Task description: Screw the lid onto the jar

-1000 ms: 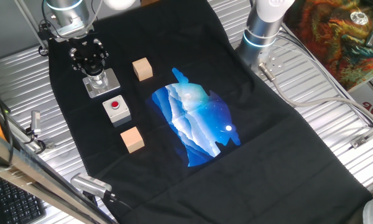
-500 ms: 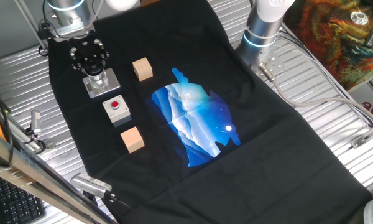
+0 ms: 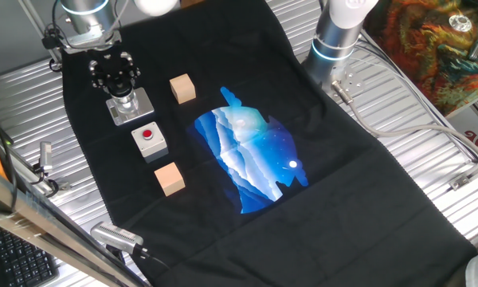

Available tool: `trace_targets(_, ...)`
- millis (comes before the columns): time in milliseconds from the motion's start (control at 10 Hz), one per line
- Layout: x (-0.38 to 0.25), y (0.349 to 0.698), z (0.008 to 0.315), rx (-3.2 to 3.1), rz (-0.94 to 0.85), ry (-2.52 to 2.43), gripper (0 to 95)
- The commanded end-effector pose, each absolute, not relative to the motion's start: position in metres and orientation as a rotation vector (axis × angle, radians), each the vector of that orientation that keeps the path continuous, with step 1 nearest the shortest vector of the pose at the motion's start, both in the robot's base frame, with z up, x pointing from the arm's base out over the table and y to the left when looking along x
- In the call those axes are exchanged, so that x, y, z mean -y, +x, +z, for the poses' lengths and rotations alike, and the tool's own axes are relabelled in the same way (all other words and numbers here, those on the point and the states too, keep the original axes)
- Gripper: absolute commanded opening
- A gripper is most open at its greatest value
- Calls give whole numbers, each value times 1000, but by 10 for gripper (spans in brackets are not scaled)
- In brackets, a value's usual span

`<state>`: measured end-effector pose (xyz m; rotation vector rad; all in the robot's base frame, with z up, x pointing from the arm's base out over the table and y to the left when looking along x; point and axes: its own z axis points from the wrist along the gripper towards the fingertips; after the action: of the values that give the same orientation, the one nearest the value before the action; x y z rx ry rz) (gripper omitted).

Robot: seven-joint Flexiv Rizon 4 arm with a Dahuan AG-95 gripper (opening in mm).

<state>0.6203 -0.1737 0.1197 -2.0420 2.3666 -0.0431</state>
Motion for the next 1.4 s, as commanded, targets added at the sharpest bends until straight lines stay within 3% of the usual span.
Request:
trace_targets(100,174,621,119,-2513,-40,-1855,0)
trace_targets(1400,174,621,119,-2458,-37,-1936,0)
